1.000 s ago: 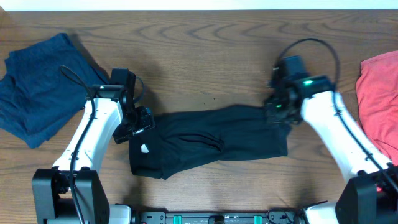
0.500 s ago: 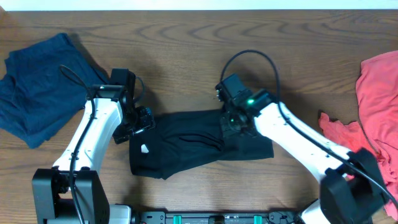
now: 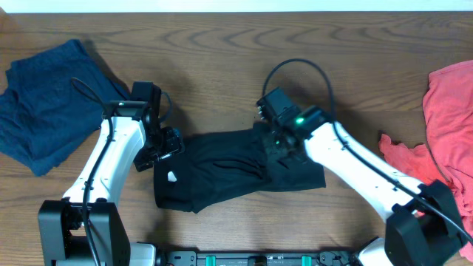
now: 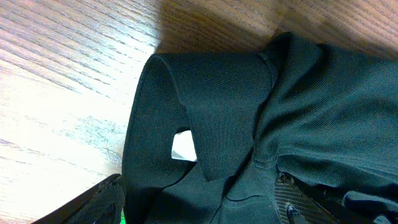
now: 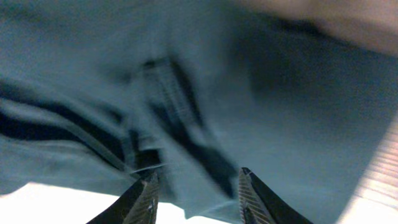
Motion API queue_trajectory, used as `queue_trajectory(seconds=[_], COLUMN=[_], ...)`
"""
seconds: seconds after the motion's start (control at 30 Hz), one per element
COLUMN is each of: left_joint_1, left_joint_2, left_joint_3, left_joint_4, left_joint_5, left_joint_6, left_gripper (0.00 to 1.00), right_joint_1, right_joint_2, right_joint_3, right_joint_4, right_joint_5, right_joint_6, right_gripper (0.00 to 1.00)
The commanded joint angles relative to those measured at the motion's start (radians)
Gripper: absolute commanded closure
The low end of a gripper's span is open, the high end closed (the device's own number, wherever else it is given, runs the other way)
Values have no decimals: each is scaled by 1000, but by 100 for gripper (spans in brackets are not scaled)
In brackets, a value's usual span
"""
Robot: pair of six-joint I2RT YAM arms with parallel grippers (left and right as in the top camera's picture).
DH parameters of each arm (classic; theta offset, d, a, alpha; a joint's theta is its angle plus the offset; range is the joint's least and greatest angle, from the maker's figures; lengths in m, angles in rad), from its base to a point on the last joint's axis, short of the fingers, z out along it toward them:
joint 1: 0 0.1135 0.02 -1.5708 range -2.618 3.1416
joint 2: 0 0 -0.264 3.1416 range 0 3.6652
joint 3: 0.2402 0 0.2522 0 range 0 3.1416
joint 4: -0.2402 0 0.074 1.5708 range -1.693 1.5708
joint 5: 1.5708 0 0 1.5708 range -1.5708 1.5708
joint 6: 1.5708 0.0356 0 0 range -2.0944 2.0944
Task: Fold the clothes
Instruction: 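Fold the right end leftward over the middle with the right gripper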
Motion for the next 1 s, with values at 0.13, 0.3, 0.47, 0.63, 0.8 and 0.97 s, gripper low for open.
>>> queue_trajectory(seconds=[0.13, 0.3, 0.47, 0.63, 0.8, 0.97], left_joint_1=[2, 2, 2, 2, 2, 2], left_joint_2=[-11, -11, -11, -11, -11, -11], left_joint_3=[-4, -4, -4, -4, -4, -8], left_joint_4=[-7, -7, -7, -7, -20, -21], left_joint_5=[-16, -16, -16, -16, -16, -16], left_joint_6=[13, 13, 13, 13, 14, 13], left_gripper=[22, 22, 22, 22, 21, 17], right_joint_1=[-75, -48, 19, 108, 134, 111], right_joint_2=[55, 129, 180, 184, 160, 95], right_joint_3=[-35, -55, -55, -54, -53, -52], right_joint_4=[7, 26, 38, 74, 66, 56], right_joint_5=[77, 69, 16, -200, -248, -133], right_joint_6=[21, 21, 10, -174, -201, -188], right_gripper=[64, 64, 64, 64, 68, 70])
